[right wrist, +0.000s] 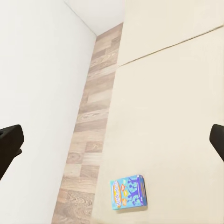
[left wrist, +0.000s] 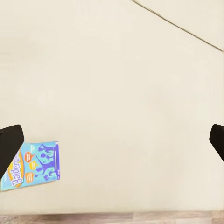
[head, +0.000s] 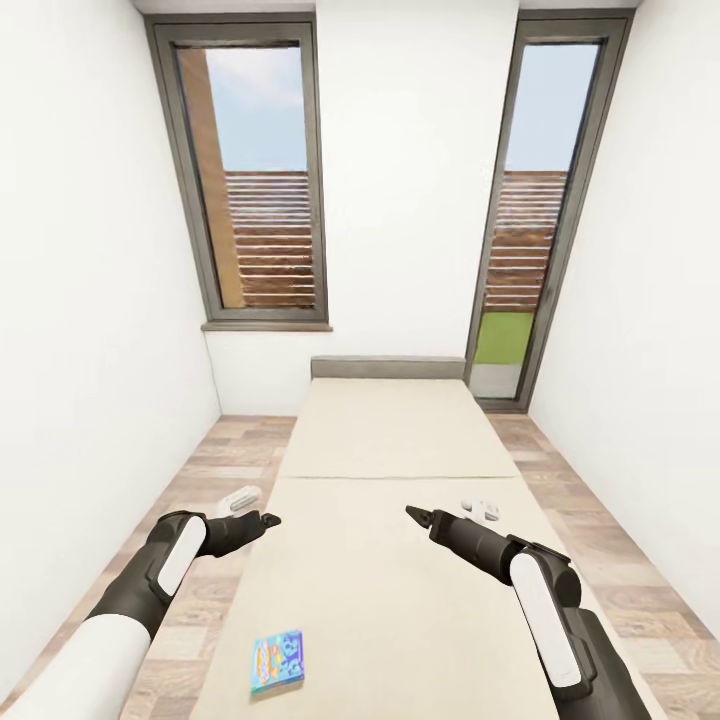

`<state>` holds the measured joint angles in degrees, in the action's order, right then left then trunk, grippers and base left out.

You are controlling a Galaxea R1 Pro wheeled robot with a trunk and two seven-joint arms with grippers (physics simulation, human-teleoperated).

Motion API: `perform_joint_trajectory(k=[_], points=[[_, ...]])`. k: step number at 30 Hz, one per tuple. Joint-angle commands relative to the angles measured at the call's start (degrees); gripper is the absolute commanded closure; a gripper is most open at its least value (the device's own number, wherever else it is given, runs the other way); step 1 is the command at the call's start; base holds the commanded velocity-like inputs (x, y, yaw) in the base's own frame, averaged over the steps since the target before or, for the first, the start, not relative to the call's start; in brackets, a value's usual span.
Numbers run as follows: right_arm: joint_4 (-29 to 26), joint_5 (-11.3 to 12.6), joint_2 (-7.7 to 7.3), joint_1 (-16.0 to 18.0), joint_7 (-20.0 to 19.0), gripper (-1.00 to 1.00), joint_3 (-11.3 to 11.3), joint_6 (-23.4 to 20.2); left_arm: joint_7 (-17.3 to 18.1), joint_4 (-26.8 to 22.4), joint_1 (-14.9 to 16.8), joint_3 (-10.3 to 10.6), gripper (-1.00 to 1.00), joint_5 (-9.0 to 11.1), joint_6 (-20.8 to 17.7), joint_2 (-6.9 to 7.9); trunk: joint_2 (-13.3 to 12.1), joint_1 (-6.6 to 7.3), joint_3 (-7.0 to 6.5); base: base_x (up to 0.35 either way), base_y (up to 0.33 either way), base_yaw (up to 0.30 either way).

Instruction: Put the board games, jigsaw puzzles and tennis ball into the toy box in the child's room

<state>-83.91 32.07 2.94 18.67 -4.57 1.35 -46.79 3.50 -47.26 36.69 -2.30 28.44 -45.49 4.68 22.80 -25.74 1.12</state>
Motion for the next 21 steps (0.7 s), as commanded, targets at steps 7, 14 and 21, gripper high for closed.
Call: perform_joint_trajectory(k=[7, 14, 21], points=[[0.0, -0.3, 0.05, 0.1, -0.4, -1.00, 0.1, -0.3, 0.4, 0.0, 0.0, -0.2, -1.00, -0.3, -0.3, -0.02, 0.1, -0.05, 0.12, 0.051, 0.000, 0.000], [0.0, -0.2, 0.05, 0.1, -0.5, -1.00, 0.1, -0.3, 0.5, 0.0, 0.0, -0.2, -1.00, -0.5, -0.3, -0.02, 0.1, -0.05, 0.12, 0.007, 0.000, 0.000], [0.1, 0.0, 0.05, 0.1, -0.5, -1.00, 0.2, -0.3, 0.5, 0.0, 0.1, -0.1, -1.00, -0.4, -0.3, -0.02, 0.1, -0.05, 0.12, 0.003, 0.000, 0.000]])
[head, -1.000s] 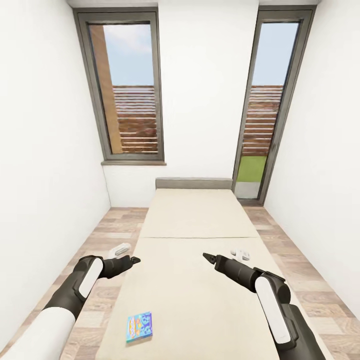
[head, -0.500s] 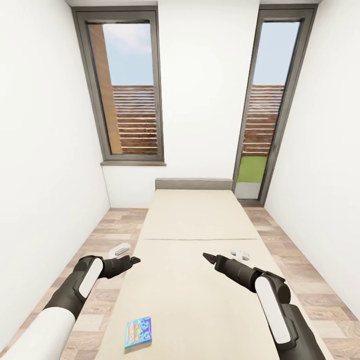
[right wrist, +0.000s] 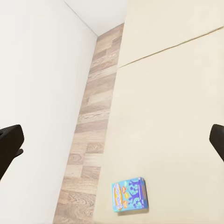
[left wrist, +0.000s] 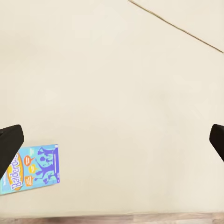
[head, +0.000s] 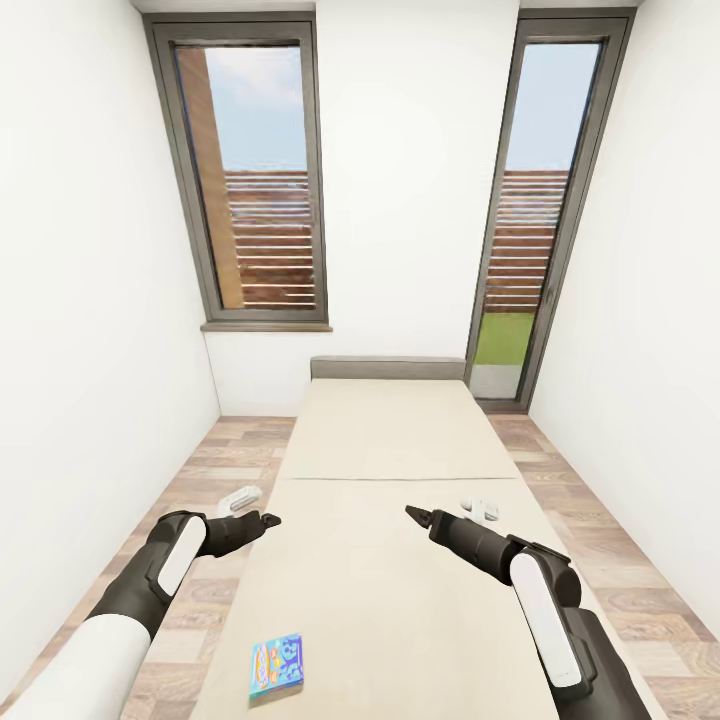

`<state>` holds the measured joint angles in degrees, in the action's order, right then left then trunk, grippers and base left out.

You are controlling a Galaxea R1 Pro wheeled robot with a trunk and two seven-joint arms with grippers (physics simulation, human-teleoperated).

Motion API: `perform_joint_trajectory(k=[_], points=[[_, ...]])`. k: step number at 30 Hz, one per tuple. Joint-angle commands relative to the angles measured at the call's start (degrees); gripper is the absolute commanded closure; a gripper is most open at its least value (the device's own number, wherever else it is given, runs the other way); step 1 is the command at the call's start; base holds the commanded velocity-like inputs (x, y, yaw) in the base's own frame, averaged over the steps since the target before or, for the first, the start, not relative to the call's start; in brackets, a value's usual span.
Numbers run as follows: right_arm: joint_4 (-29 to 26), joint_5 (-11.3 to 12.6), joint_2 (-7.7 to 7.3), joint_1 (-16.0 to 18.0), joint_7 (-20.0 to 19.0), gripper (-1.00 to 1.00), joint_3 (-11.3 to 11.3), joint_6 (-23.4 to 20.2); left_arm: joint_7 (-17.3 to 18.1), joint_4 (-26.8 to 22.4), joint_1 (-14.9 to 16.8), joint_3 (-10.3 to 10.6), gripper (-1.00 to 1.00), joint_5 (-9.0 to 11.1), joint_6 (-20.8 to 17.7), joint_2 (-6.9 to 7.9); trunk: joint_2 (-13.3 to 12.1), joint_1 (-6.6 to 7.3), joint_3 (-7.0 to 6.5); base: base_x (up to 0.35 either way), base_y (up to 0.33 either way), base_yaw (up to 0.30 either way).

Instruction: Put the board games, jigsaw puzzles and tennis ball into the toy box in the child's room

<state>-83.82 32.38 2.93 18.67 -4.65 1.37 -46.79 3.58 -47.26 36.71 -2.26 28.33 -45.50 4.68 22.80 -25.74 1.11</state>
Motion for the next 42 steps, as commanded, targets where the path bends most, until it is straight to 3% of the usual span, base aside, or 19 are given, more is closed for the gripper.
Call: perform_joint_trajectory(k=[1, 12, 24, 42], points=[[0.0, -0.3, 0.04, 0.1, -0.4, -1.00, 0.1, -0.3, 0.4, 0.0, 0.0, -0.2, -1.00, -0.3, -0.3, -0.02, 0.1, -0.04, 0.12, 0.041, 0.000, 0.000], [0.0, -0.3, -0.02, 0.1, -0.4, -1.00, 0.2, -0.3, 0.4, 0.0, 0.0, -0.2, -1.00, -0.4, -0.3, -0.02, 0.1, -0.04, 0.12, 0.111, -0.048, -0.011], [-0.2, -0.2, 0.02, 0.1, -0.4, -1.00, 0.2, -0.4, 0.4, 0.0, 0.0, -0.2, -1.00, -0.4, -0.3, -0.02, 0.1, -0.04, 0.12, 0.008, -0.005, -0.162], [-0.2, -0.2, 0.04, 0.1, -0.4, -1.00, 0.1, -0.4, 0.3, 0.0, 0.0, -0.2, -1.00, 0.1, -0.3, -0.02, 0.1, -0.04, 0.12, 0.000, 0.000, -0.007]])
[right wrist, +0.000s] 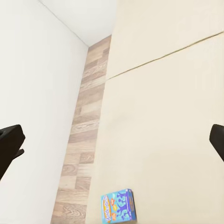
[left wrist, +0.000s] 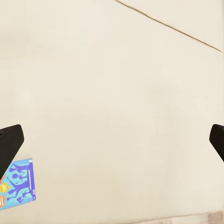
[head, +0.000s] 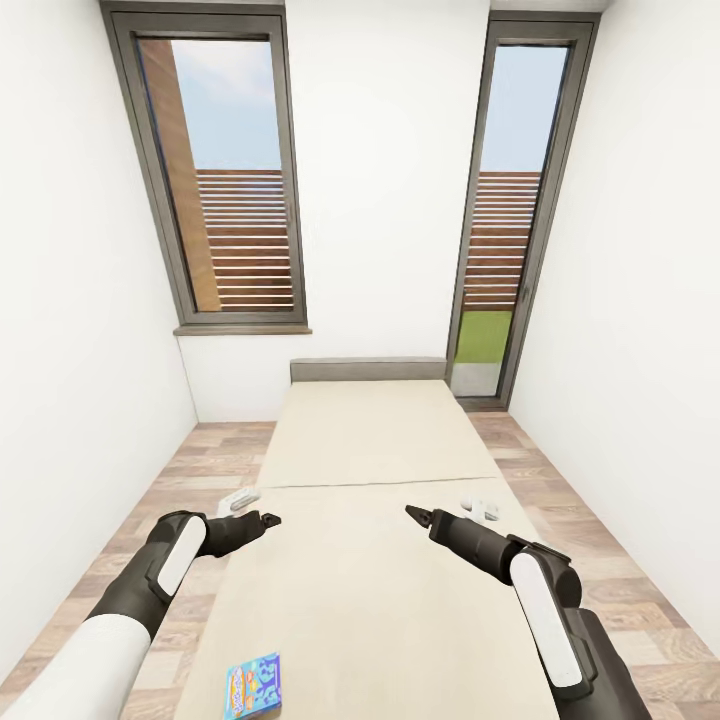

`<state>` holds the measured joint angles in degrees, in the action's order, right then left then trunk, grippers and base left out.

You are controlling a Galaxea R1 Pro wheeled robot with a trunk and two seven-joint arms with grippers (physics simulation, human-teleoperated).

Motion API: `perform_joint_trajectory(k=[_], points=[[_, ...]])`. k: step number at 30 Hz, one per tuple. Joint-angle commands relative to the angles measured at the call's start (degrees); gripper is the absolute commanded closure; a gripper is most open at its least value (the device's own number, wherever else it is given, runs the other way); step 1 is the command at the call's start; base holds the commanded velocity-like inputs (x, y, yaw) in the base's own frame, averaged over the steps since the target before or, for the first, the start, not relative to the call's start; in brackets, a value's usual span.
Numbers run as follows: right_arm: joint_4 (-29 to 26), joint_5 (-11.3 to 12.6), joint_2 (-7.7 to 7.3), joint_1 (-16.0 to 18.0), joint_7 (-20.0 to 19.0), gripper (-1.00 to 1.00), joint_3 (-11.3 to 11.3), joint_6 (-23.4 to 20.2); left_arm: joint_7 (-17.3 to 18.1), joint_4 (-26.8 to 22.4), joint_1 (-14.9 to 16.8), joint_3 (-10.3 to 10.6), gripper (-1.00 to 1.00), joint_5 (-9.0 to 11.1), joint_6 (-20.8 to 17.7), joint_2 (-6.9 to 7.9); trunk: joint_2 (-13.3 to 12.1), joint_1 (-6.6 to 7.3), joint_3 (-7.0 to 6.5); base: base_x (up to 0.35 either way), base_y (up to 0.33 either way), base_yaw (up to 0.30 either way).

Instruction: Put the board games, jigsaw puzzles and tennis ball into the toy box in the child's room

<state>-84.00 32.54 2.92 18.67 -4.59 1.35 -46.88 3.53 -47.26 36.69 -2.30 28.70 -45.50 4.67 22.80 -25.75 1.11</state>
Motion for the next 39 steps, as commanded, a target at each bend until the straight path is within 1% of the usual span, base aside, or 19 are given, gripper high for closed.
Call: perform_joint_trajectory(k=[1, 10, 13, 15, 16, 18, 20, 22, 23, 25, 30, 35, 37, 39], points=[[0.0, -0.4, 0.06, 0.1, -0.4, -1.00, 0.1, -0.3, 0.4, 0.0, 0.1, -0.2, -1.00, -0.3, -0.3, -0.02, 0.1, -0.04, 0.12, 0.000, 0.000, 0.000], [0.0, -0.6, 0.07, 0.1, 0.0, -1.00, 0.1, -0.2, 0.3, 0.0, 0.0, -0.2, -1.00, -0.2, -0.8, -0.06, 0.1, -0.04, 0.12, 0.000, 0.000, 0.000], [0.0, -0.7, 0.07, 0.1, 0.0, -1.00, -0.3, -0.2, 0.3, 0.1, 0.1, -0.2, -1.00, -0.3, -1.0, -0.08, 0.1, -0.04, 0.12, 0.000, 0.000, 0.000], [0.0, -0.8, 0.07, 0.1, 0.0, -1.00, -1.5, -0.2, 0.2, 0.7, 0.1, -0.1, -1.00, -0.4, -1.1, -0.09, 0.1, -0.04, 0.12, 0.000, 0.000, 0.000], [0.0, -0.9, 0.07, 0.1, 0.1, -1.00, -2.6, -0.1, 0.0, 1.6, 0.1, -0.1, -1.00, -0.4, -1.1, -0.10, 0.1, -0.04, 0.12, 0.000, 0.000, 0.000], [0.0, -1.0, 0.07, 0.1, 0.1, -1.00, -3.7, 0.1, -0.3, 2.7, 0.1, -0.1, -1.00, -0.4, -1.1, -0.07, 0.1, -0.04, 0.12, 0.000, 0.000, 0.000], [0.0, -1.0, 0.02, 0.1, 0.2, -1.00, -5.6, 1.1, -1.5, 4.8, 0.2, -0.1, -1.00, -0.5, -0.9, -0.04, 0.1, -0.04, 0.12, 0.000, 0.000, 0.000], [0.0, -1.1, 0.04, 0.1, 0.4, -1.00, -6.5, 1.5, -2.1, 5.7, 0.2, -0.1, -1.00, -0.5, -0.7, -0.03, 0.1, -0.04, 0.12, 0.000, 0.000, 0.000], [0.0, -1.1, 0.02, 0.1, 1.2, -1.00, -7.5, 1.9, -3.1, 6.8, 0.2, -0.2, -1.00, -0.5, -0.6, -0.02, 0.1, -0.04, 0.12, 0.000, 0.000, 0.000], [-0.1, -1.1, 0.03, 0.1, 3.1, -1.00, -8.3, 2.1, -4.2, 7.7, 0.3, -0.2, -1.00, -0.6, -0.4, -0.02, 0.1, -0.04, 0.12, 0.000, 0.000, 0.000], [-1.1, -1.0, 0.04, 0.1, 5.3, -1.00, -8.8, 2.0, -5.0, 8.2, 0.3, -0.2, -1.00, -0.8, -0.3, -0.02, 0.1, -0.04, 0.12, 0.000, 0.000, 0.000], [-4.8, -1.0, -0.05, 0.0, 6.1, -1.00, -8.9, 1.5, -5.2, 8.3, 0.3, -0.2, -1.00, -0.9, -0.3, -0.13, 0.1, -0.04, 0.12, 0.000, 0.000, 0.000], [-5.6, -1.0, 0.00, 0.0, 6.2, -1.00, -8.9, 0.4, -5.3, 8.3, 0.3, -0.2, -1.00, -0.9, -0.3, -0.36, 0.1, -0.04, 0.12, 0.000, 0.000, 0.000], [-6.2, -1.0, 0.21, 0.1, 6.4, -1.00, -8.9, -1.7, -5.3, 8.3, 0.3, -0.1, -1.00, -1.0, -0.3, -0.79, 0.1, -0.04, 0.12, 0.000, 0.000, 0.000]])
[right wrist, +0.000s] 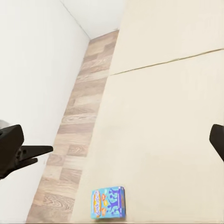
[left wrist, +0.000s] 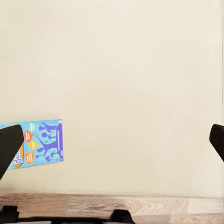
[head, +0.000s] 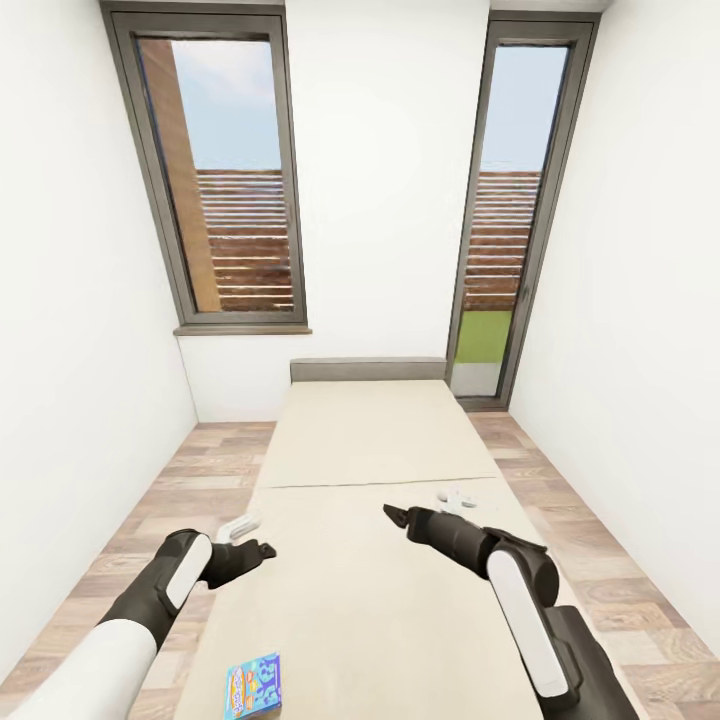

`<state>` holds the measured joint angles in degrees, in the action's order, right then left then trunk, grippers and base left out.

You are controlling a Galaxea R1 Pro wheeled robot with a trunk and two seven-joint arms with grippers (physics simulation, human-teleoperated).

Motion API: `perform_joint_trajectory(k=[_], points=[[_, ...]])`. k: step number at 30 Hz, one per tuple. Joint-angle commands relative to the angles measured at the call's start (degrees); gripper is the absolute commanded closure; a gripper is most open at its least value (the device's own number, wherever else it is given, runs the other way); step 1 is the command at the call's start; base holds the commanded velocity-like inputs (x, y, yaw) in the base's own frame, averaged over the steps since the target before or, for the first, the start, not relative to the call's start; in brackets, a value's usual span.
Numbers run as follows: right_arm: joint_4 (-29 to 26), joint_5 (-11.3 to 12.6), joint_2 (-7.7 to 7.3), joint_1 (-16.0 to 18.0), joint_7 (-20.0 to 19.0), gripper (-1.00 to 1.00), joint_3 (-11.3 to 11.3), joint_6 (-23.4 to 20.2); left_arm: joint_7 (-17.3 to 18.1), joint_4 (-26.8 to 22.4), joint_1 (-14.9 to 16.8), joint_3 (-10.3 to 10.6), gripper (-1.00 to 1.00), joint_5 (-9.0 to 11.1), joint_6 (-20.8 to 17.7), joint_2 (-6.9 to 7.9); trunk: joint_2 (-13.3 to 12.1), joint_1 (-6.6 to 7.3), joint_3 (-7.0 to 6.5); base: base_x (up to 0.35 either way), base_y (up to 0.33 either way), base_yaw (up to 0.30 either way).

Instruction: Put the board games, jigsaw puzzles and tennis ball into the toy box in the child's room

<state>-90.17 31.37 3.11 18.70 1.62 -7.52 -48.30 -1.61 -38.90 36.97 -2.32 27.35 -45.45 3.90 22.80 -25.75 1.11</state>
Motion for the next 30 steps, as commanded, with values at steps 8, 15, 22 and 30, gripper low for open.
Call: perform_joint_trajectory(k=[8, 15, 22, 30], points=[[-0.6, 0.2, 4.04, 0.7, 10.5, -1.00, 0.0, -4.6, -0.6, -0.1, 0.1, -0.1, -1.00, -0.3, 0.5, -0.67, 0.1, -0.04, 0.12, 0.000, 0.000, 0.000], [-0.7, 0.9, 4.61, 0.8, 15.8, -1.00, 0.1, -6.0, -1.2, -0.1, 0.1, -0.1, -1.00, -0.4, 1.8, -0.72, 0.1, -0.04, 0.12, 0.000, 0.000, 0.000], [-0.7, 1.0, 4.68, 0.7, 16.6, -1.00, 0.2, -6.2, -1.4, -0.1, 0.1, -0.1, -1.00, -0.4, 1.9, -0.59, 0.1, -0.04, 0.12, 0.000, 0.000, 0.000], [-0.7, 1.1, 5.01, 0.8, 16.7, -1.00, 0.1, -6.5, -1.3, -0.2, 0.1, 0.0, -1.00, -0.4, 1.7, -0.60, 0.1, -0.04, 0.12, 0.000, 0.000, 0.000]])
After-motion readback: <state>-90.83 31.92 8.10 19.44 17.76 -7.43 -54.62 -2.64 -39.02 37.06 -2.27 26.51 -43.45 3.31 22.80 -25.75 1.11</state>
